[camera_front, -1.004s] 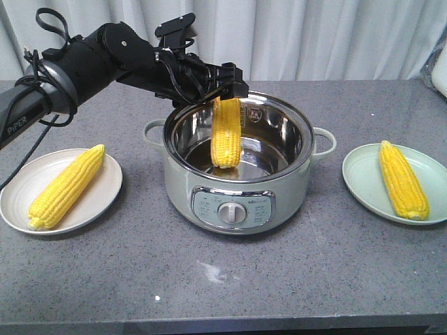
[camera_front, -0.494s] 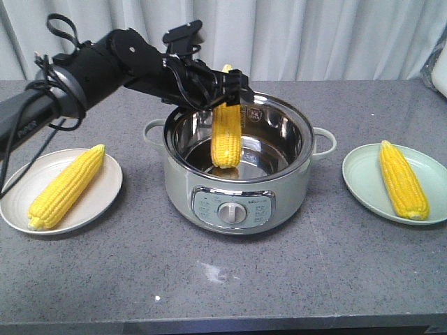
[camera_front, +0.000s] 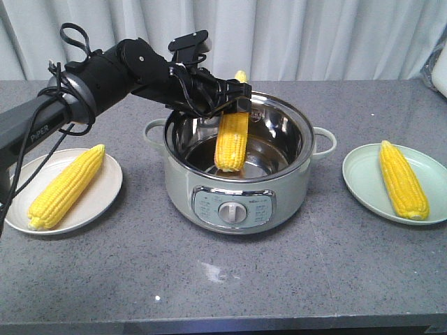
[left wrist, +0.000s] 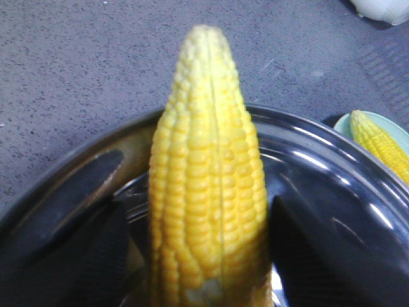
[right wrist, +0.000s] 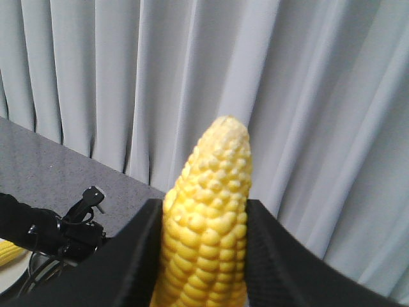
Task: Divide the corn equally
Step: 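Lower the left gripper into the pot and grasp the last corn cob, then lift the last corn cob out of the pot with the left gripper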
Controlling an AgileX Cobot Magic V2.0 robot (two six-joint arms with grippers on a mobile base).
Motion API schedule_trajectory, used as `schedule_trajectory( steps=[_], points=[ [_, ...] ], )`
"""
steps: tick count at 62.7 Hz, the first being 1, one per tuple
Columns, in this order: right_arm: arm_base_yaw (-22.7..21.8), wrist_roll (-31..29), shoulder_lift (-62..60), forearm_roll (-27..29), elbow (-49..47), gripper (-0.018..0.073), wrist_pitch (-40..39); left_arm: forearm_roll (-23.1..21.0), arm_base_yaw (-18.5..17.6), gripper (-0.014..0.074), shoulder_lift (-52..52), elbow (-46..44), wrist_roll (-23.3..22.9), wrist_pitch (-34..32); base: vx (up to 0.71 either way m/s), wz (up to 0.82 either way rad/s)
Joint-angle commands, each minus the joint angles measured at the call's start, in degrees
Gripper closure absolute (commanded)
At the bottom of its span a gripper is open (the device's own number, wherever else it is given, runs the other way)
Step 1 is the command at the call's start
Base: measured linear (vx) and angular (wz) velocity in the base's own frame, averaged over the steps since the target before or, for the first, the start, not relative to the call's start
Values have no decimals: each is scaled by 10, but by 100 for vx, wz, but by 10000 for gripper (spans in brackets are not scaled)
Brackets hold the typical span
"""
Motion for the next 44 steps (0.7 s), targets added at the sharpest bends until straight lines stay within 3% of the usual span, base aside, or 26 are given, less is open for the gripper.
schedule_trajectory(
  steps=[1,12,44],
  points=[
    [-4,0,-9,11,-8,564,-3,-21,-1,333,-28,-14,-10,-13,0,0],
    [-4,0,-9,11,-8,564,-3,-21,-1,605,-29,-14,-10,-6,0,0],
    [-4,0,-9,8,-8,564,-3,-21,-1,605,-143,-15,-4,14,0,0]
  ],
)
